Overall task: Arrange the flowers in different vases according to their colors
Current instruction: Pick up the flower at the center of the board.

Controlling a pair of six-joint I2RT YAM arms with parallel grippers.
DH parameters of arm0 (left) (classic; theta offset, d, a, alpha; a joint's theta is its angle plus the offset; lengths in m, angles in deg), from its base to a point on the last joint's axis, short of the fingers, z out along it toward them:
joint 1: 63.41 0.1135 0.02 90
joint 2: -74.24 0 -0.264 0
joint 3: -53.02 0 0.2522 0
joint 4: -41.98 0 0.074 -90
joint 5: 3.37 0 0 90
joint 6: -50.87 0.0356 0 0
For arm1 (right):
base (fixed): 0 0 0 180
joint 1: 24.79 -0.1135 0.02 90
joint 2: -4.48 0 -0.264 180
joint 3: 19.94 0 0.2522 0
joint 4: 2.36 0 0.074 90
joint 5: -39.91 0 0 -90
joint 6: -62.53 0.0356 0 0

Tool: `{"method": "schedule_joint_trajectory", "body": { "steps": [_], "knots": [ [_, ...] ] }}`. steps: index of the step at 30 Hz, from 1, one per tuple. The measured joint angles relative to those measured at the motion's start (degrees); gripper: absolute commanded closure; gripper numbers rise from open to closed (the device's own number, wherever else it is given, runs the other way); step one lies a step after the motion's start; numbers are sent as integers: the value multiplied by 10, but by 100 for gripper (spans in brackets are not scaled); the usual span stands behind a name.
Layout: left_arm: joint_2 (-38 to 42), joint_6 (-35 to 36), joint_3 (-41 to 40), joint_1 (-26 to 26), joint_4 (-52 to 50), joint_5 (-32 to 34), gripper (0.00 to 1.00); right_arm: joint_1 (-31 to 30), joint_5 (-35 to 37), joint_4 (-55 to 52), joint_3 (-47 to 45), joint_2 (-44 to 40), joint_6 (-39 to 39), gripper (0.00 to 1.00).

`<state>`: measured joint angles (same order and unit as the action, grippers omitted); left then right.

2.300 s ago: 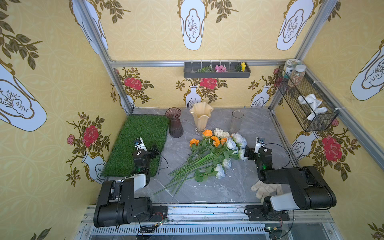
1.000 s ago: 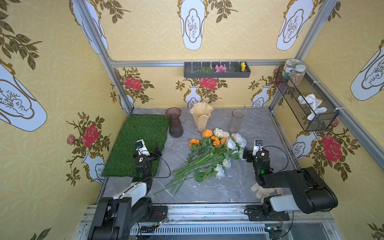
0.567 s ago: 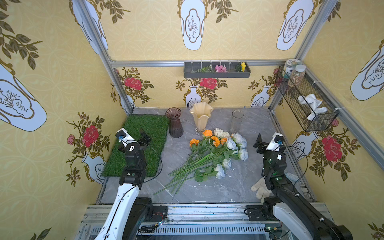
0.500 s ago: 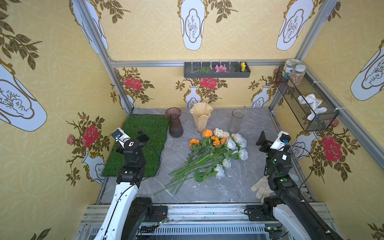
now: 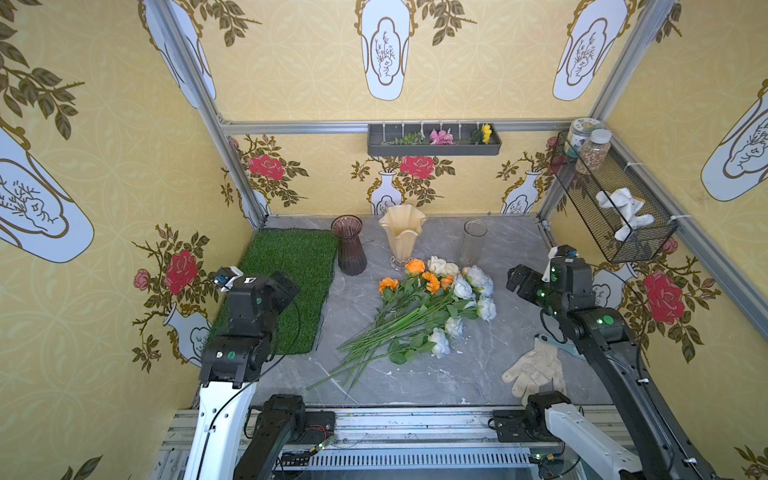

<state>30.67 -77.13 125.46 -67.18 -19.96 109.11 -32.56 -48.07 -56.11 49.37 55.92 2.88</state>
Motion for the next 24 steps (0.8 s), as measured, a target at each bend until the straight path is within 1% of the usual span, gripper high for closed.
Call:
{"method": "schedule_joint_trajectory", "body": {
  "steps": [1, 3, 5, 7, 8, 10, 12, 14, 18, 20, 21, 24],
  "knots": [
    [-22, 0, 10, 0, -16, -10, 0, -9, -30, -14, -1, 11, 7, 7],
    [-56, 5, 19, 1, -25, -49, 0, -48, -76, -26, -11, 24, 32, 9],
    [-87, 10, 18, 0, -28, -108, 0, -125, -96, -28, -25, 33, 61, 10],
    [-110, 10, 10, -2, -24, -151, 0, -206, -86, -20, -32, 42, 92, 12],
    [-125, 9, 6, -10, -24, -168, 0, -257, -66, -14, -33, 51, 110, 15],
    [-155, 4, 2, -54, -23, -182, 1, -330, -31, 4, -36, 73, 136, 21],
    [-180, -1, 2, -116, -13, -186, 3, -377, 9, 25, -43, 93, 162, 21],
    [-209, -10, 4, -157, 1, -193, 7, -398, 32, 48, -56, 99, 179, 23],
    [-285, -17, 27, -206, 28, -191, 17, -406, 69, 88, -99, 78, 208, 23],
    [-336, -13, 54, -230, 42, -198, 26, -407, 86, 99, -115, 56, 214, 24],
    [-363, -9, 68, -236, 50, -204, 29, -407, 95, 103, -122, 45, 221, 25],
    [-443, 3, 118, -238, 51, -212, 30, -402, 125, 116, -147, 14, 226, 31]
  ]
}}
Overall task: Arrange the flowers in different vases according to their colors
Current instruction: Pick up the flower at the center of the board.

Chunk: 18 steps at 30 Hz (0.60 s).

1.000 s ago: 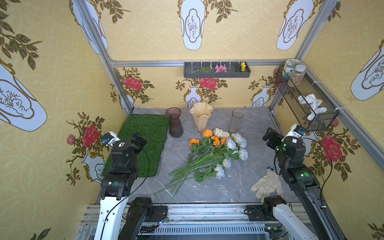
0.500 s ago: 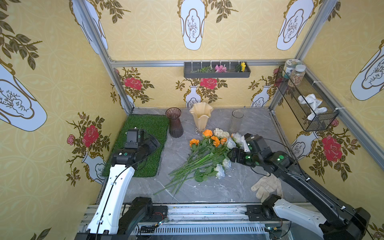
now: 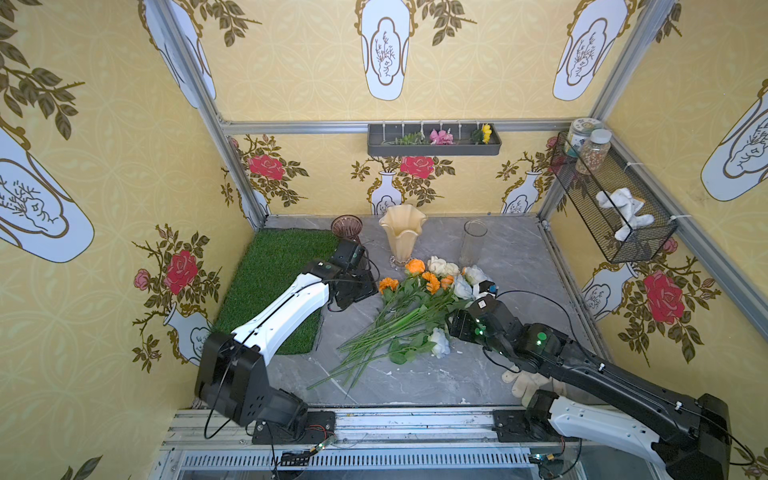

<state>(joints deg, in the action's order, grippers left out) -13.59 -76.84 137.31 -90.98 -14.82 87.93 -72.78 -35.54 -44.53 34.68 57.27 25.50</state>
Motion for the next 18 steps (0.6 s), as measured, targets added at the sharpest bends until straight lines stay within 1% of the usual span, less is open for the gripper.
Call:
{"method": "schedule_joint_trajectory", "body": {
  "steps": [2, 5, 8, 11, 13, 17, 18],
  "knots": [
    [-46, 7, 34, -5, 2, -11, 31, 10, 13, 6, -19, -18, 10, 32],
    [-97, 15, 71, -14, -3, -21, 34, 47, 16, 24, -51, -40, 25, 32],
    [-125, 21, 88, -17, -14, -28, 37, 119, -26, 54, -83, -48, 30, 34],
    [-147, 30, 104, -25, -27, -33, 42, 173, -74, 71, -104, -45, 38, 35],
    [-160, 33, 112, -30, -33, -40, 45, 188, -103, 89, -110, -39, 38, 35],
    [-184, 40, 118, -30, -45, -48, 54, 193, -137, 112, -114, -29, 38, 35],
    [-188, 43, 117, -30, -47, -51, 55, 194, -145, 117, -116, -28, 38, 36]
  ]
}}
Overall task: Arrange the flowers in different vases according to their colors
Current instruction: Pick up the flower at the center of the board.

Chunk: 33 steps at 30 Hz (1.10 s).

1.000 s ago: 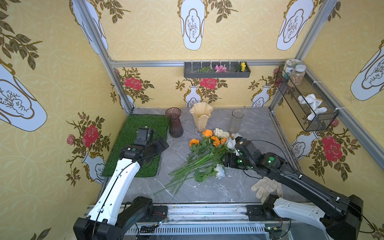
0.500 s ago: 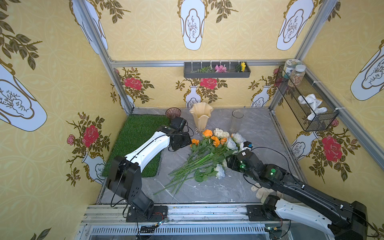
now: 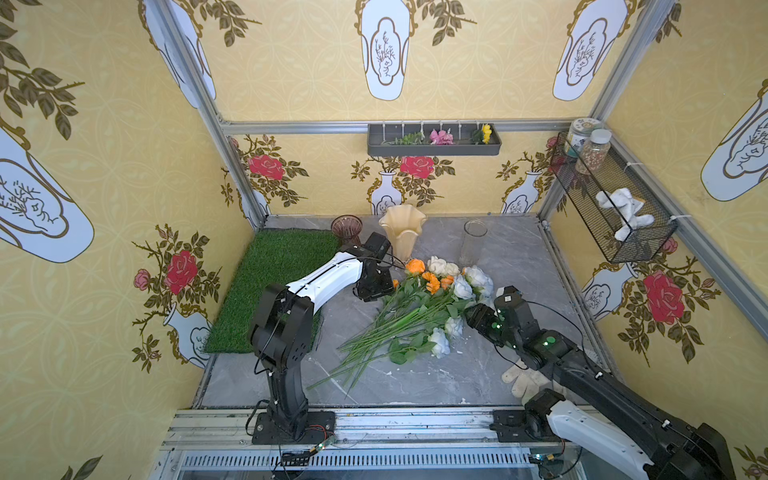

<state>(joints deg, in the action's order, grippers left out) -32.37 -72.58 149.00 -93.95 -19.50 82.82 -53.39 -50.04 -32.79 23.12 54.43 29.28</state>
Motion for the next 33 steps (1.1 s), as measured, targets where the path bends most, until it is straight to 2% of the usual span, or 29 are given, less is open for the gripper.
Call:
{"method": "schedule_joint_trajectory", "body": {
  "steps": [12, 20, 33],
  "knots": [
    [-27, 20, -43, 0, 34, -10, 74, 1, -14, 25, -11, 3, 2, 35],
    [-47, 41, -31, 0, 47, -24, 78, 1, -17, 32, -10, 10, 2, 35],
    [-52, 48, -26, -1, 50, -20, 76, 1, -19, 31, -7, 15, 2, 35]
  ]
}}
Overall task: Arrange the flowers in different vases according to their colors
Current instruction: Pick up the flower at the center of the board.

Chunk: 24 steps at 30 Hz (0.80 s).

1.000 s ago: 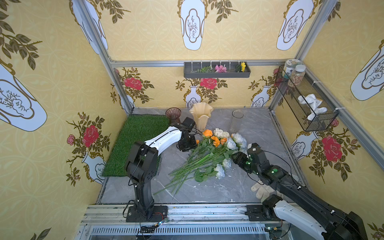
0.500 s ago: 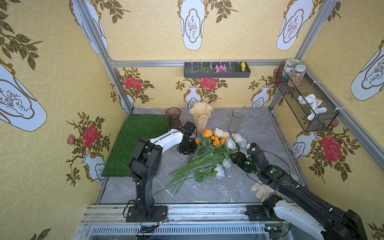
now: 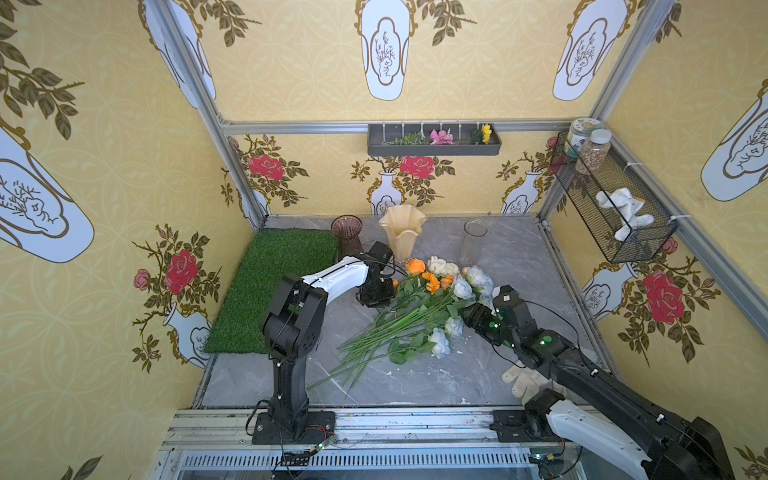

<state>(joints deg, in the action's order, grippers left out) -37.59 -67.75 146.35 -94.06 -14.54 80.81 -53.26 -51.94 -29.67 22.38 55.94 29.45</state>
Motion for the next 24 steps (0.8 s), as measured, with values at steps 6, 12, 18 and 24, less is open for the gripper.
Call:
{"method": "schedule_joint_trajectory", "body": {
  "steps": [6, 12, 18, 24],
  "knots": [
    [-14, 7, 14, -9, -1, 0, 74, 0, -2, 0, 0, 0, 0, 34],
    [-34, 15, 37, -20, -9, 5, 74, 0, -4, 0, 0, -1, 0, 34],
    [-38, 16, 41, -21, -16, 18, 80, 0, -4, 0, 0, -3, 0, 34],
    [-42, 16, 55, -31, -30, 45, 84, 0, -4, 0, 0, -5, 0, 34]
  ]
}}
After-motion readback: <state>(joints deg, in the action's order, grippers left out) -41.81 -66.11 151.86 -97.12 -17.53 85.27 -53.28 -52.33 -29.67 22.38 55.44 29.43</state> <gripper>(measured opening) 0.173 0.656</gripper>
